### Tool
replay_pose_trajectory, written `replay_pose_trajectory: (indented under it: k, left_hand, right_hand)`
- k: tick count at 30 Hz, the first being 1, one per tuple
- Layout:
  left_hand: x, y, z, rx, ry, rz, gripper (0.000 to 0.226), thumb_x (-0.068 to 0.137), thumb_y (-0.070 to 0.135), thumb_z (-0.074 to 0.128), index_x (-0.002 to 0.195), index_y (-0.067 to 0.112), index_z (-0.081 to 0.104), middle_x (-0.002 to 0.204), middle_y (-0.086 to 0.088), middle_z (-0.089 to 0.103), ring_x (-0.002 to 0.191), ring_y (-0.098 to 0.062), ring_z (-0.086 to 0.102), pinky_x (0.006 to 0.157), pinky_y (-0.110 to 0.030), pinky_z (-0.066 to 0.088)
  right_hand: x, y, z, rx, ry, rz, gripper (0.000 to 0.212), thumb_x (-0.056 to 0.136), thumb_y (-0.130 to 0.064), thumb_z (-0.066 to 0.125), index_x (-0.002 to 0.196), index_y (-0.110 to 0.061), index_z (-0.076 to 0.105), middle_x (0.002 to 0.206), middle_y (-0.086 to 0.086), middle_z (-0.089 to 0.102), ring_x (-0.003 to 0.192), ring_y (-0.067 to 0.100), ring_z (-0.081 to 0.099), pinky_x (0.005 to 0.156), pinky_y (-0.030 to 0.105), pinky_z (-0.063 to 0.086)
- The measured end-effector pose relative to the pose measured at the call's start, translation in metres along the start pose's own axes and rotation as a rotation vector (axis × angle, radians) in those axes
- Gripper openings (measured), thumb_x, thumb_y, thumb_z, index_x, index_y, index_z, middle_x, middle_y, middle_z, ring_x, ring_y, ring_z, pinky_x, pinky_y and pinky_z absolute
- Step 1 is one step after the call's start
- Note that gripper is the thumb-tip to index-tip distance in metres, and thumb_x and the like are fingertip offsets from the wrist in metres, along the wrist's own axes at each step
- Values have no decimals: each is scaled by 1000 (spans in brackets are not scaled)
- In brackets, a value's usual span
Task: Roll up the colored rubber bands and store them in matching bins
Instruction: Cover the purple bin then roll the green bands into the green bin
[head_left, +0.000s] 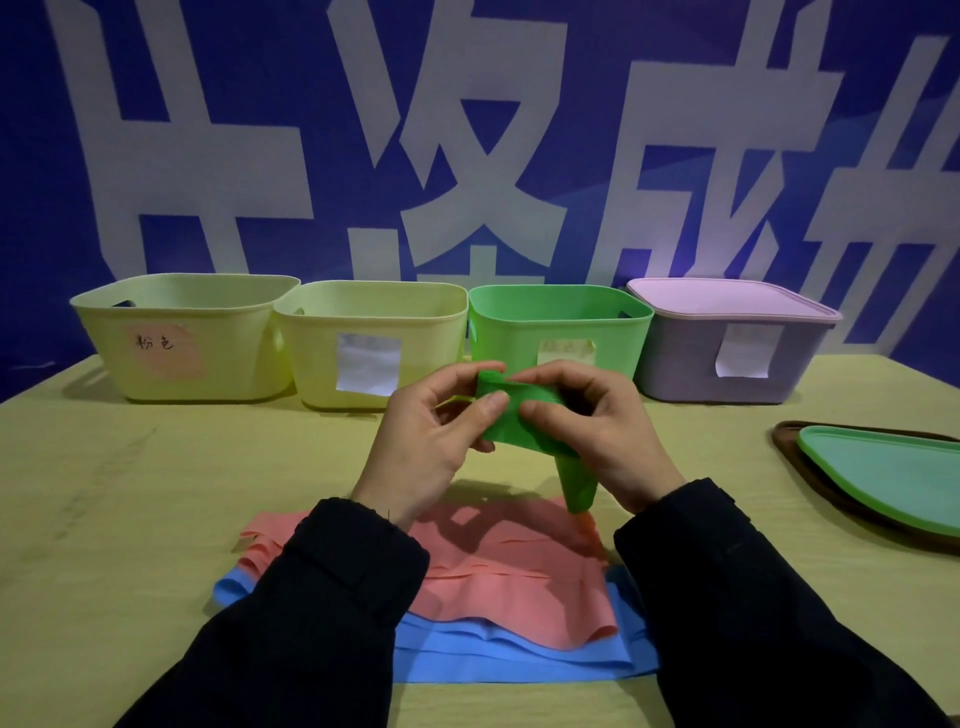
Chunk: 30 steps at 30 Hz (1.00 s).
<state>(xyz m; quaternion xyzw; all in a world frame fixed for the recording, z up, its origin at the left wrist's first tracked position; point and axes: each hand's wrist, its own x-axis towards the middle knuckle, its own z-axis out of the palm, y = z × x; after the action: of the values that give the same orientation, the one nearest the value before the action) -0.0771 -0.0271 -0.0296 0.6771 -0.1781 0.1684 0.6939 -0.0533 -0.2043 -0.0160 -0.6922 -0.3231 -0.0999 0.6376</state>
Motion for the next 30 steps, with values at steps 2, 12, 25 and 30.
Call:
replay_pose_trajectory:
  k: [2,12,25,30]
  left_hand:
    - [0,0,-1,-25,3,-12,29,97,7,63,124,16,66,107,-11,72,85,-14,67,64,-26,57]
    - [-1,1,0,31,-3,25,26,92,10,71,114,24,69,99,-9,69,72,-9,60,59,-26,49]
    - [0,0,-1,-6,2,-15,32,96,8,66,122,28,68,117,-17,65,89,-29,70,66,-34,61]
    - [-2,-2,3,-21,-78,-40,20,100,9,60,113,21,69,102,-4,71,87,-16,68,69,-32,58]
  right_hand:
    - [1,1,-2,-8,22,2,21,85,-5,75,96,-23,75,85,-3,73,80,8,65,74,24,52]
    - [2,6,1,-121,88,10,9,86,-11,77,81,-15,70,67,-3,65,62,5,56,57,22,45]
    - [3,13,1,-187,168,-13,12,86,-21,79,82,-13,71,73,6,68,67,9,58,62,30,48]
    - [2,17,5,-203,135,-40,10,86,-24,76,82,-18,69,71,-2,65,67,8,56,62,29,47]
